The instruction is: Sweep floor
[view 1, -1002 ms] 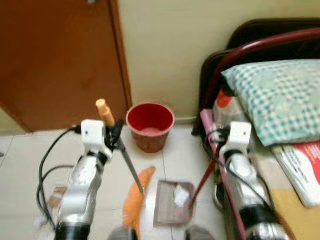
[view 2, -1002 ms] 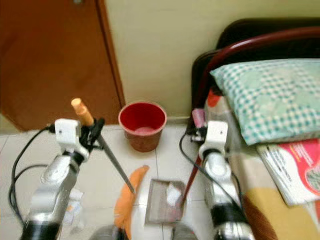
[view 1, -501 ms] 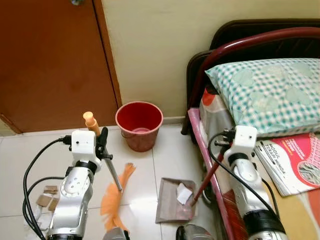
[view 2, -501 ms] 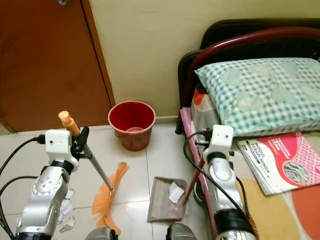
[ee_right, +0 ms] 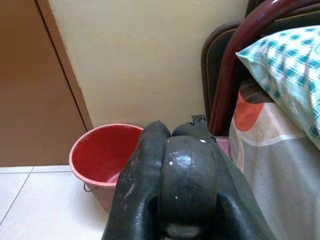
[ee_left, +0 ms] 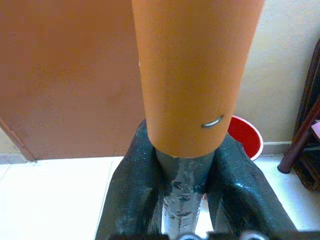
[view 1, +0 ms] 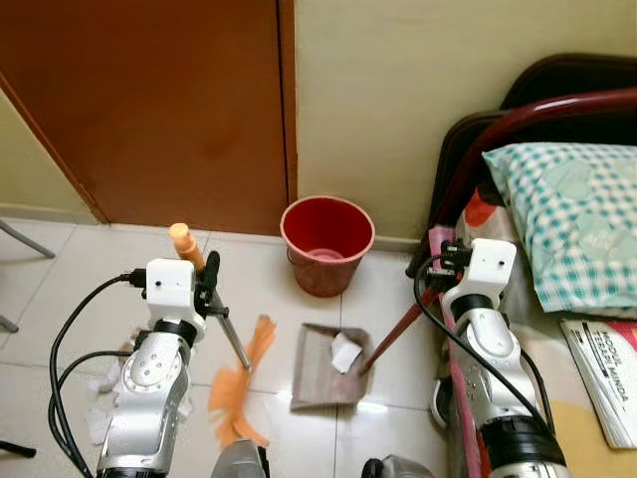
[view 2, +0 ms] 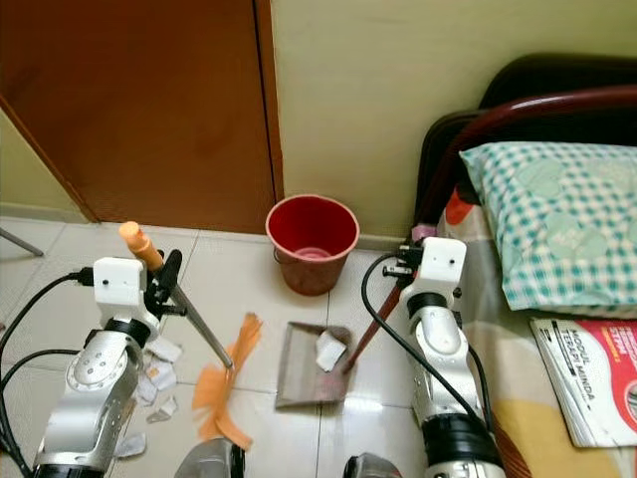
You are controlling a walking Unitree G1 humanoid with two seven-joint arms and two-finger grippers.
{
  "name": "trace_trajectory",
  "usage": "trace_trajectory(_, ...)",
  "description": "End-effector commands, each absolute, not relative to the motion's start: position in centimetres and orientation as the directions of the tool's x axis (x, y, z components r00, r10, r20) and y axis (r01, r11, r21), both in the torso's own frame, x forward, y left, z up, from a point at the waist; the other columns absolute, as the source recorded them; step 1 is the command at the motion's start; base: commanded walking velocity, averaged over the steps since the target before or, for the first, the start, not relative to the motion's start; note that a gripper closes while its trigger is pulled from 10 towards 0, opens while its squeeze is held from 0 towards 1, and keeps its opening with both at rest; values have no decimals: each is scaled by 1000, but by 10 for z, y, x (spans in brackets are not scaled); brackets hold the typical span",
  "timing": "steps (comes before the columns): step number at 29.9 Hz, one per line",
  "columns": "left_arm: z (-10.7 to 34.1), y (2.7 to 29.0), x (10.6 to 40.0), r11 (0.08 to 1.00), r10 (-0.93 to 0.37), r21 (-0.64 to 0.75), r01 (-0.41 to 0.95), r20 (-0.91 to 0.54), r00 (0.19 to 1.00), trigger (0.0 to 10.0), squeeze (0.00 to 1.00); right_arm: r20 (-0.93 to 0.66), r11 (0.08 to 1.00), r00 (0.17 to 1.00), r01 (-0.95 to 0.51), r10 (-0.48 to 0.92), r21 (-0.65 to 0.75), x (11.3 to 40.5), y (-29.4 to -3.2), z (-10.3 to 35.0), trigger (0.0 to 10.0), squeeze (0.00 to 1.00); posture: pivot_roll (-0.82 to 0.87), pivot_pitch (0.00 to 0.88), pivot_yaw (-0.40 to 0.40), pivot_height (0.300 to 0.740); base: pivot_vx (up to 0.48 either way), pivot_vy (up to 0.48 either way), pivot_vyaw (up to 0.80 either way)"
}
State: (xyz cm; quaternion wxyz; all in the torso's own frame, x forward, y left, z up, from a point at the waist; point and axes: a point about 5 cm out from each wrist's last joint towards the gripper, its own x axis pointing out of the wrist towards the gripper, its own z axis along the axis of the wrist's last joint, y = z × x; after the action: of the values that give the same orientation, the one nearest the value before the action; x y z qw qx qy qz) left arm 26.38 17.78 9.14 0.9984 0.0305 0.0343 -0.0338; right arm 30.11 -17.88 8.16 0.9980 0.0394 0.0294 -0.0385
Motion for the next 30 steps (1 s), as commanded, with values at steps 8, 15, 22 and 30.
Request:
trace_trajectory(8,89,182,263,995,-53,83,61,-88,995,10000,0,-51,993,996,80,-76,85,299,-180,84,10000,0,-14,91,-7,740,288,0,0)
trace_trajectory(15,89,179,263,994,-64,78,71,-88,994,10000,0,-55,993,995,82,-78,82,298,-181,84,10000,0,-14,91,-7,740,293,0,0)
trace_trajectory(22,88,179,264,995,-61,76,69,-95,994,10000,0,-62,993,995,84,-79,80,298,-182,82,10000,0,-21,92,-5,740,74,0,0)
trace_trajectory(30,86,176,264,995,-60,75,68,-104,993,10000,0,-58,993,995,83,-79,86,298,-184,85,10000,0,-26,93,-1,740,0,0,0)
